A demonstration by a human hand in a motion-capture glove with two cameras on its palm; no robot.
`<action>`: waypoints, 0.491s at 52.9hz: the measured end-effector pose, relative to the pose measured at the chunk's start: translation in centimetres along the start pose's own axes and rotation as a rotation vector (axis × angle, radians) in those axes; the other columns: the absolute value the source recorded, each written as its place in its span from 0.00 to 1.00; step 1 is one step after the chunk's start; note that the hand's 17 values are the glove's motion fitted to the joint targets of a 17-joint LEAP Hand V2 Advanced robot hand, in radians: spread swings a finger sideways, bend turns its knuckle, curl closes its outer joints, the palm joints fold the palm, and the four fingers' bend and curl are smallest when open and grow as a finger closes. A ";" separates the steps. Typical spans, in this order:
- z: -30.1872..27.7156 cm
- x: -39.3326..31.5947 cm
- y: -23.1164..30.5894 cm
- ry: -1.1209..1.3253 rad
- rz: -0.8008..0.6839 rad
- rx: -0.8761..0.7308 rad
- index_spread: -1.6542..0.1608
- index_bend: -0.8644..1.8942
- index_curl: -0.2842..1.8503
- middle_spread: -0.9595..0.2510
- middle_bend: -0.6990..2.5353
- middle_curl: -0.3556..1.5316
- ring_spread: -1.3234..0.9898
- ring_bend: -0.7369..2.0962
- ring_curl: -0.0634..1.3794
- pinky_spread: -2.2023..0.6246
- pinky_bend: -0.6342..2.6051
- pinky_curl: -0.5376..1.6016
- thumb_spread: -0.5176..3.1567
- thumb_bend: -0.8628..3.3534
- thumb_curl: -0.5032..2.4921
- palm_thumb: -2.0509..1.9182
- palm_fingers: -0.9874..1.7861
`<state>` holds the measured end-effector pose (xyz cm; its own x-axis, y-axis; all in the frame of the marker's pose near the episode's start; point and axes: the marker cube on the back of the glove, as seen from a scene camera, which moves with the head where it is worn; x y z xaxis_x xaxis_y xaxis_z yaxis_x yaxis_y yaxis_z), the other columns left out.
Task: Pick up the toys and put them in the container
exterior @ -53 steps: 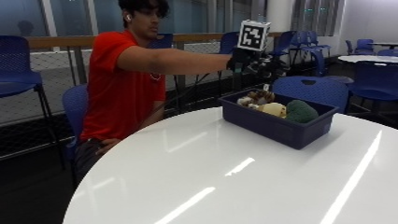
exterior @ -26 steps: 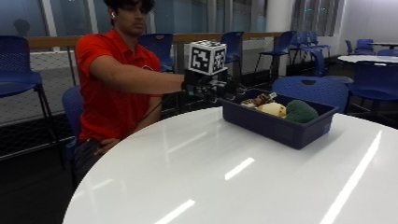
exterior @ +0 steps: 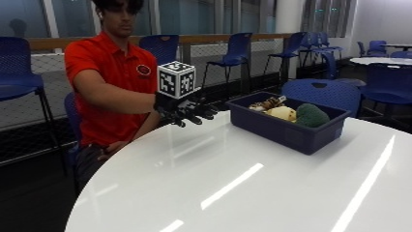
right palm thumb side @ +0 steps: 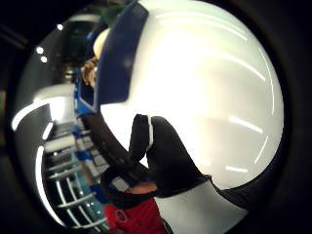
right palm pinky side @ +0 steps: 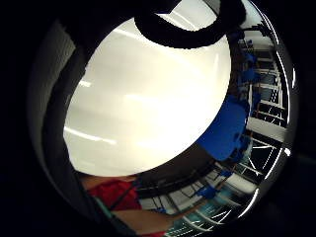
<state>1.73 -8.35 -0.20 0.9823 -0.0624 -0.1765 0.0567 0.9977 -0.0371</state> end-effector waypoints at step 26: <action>3.4 4.1 1.9 -0.027 -0.002 0.022 0.73 0.36 0.24 0.75 0.25 0.31 0.58 0.31 0.19 0.81 0.42 0.41 0.47 0.19 0.25 0.50 0.27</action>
<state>6.46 -6.62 2.31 0.9866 -0.0644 -0.1497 0.0628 0.9979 -0.0159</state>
